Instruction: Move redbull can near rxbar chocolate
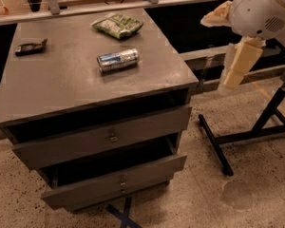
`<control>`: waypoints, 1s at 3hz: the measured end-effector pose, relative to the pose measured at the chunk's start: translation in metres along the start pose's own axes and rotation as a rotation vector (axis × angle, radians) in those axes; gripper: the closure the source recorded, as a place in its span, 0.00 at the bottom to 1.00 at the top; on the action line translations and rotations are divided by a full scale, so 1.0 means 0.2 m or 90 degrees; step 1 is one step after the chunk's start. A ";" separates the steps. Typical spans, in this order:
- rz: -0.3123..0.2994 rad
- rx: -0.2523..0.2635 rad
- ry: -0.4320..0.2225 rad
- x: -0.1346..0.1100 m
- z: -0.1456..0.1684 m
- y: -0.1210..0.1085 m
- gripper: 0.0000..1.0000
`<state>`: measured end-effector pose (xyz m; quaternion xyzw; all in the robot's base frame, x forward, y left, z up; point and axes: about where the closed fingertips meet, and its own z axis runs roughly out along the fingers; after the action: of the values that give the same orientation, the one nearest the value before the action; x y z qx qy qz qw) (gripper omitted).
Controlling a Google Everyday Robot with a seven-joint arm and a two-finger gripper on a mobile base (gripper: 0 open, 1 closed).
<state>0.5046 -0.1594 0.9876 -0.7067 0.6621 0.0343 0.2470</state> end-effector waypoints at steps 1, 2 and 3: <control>-0.001 -0.016 -0.089 0.01 0.13 -0.19 0.00; 0.021 -0.033 -0.156 0.04 0.28 -0.31 0.00; 0.076 -0.046 -0.247 -0.01 0.48 -0.42 0.00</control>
Offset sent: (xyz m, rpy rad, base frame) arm 0.1136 0.0160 -0.0541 0.3634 0.1108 0.0777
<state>0.6104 -0.1200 0.9298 -0.6546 0.6414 0.2082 0.3417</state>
